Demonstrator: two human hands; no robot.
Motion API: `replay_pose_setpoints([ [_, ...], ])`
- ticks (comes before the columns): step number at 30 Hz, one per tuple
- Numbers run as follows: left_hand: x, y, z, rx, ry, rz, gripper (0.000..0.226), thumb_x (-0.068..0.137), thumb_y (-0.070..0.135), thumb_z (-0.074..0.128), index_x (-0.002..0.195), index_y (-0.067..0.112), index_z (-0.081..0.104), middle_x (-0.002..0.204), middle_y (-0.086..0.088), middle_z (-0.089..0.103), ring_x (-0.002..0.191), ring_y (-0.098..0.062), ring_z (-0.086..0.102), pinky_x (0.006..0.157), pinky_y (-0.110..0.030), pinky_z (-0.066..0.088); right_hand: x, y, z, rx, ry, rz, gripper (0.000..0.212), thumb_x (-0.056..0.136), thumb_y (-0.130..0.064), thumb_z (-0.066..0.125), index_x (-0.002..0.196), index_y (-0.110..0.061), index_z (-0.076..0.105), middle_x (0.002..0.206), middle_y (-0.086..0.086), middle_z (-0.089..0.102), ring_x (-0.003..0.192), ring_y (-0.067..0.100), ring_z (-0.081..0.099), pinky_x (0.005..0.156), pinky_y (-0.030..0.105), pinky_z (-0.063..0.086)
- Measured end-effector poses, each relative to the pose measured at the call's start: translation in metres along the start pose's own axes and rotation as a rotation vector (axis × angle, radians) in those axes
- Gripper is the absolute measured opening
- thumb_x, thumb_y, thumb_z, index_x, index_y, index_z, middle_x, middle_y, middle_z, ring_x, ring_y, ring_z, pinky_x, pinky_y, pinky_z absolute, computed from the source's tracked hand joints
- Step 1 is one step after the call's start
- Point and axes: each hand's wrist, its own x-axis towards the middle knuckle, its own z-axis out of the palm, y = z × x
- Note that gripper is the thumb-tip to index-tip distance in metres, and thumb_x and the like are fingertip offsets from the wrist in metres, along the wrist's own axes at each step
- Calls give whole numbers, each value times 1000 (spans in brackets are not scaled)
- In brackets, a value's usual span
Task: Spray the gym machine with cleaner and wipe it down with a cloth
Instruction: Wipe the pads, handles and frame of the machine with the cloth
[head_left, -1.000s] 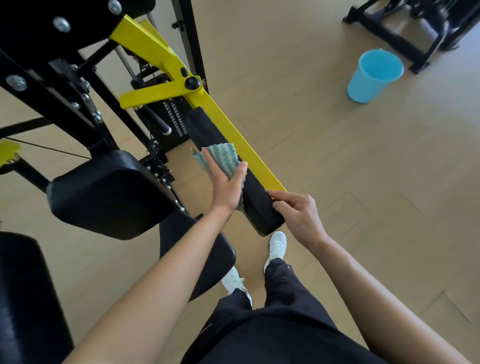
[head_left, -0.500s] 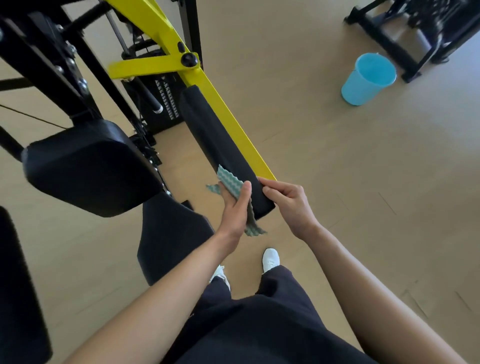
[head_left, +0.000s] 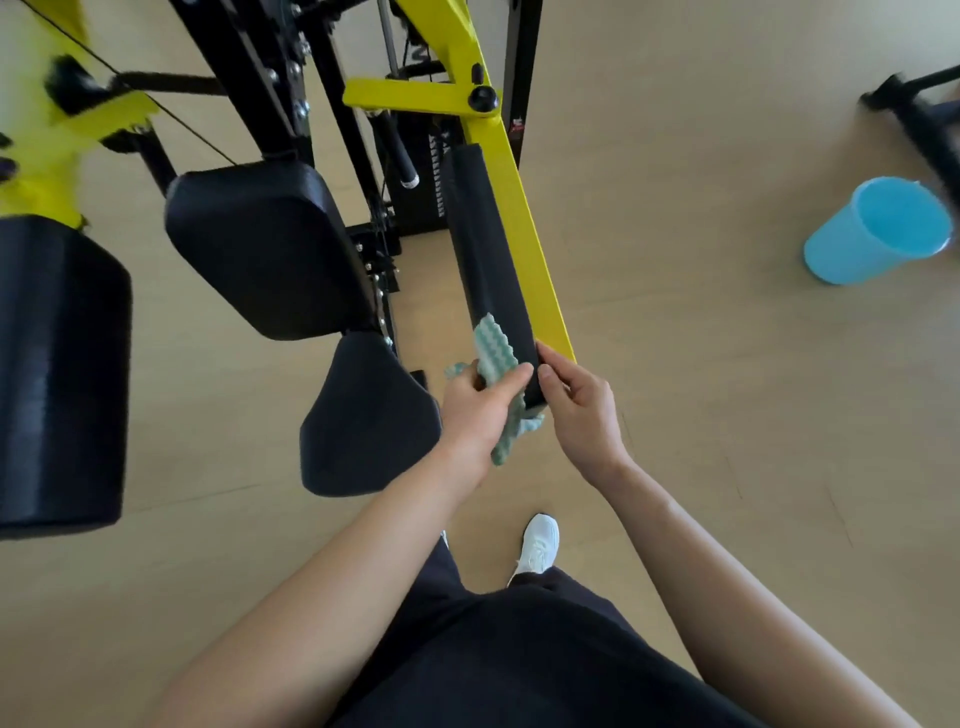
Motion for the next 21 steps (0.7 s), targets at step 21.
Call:
replay_pose_setpoints([
  [21,-28,5,-22,163,-185,298,45,111,16,41,156,15,42,159,4,45,145,-5,42,124,-36,33,12,14,-9,-685,234,-772,20,91,-6,69,109,-8,78,117,0,76,109,34,64,86,51,55],
])
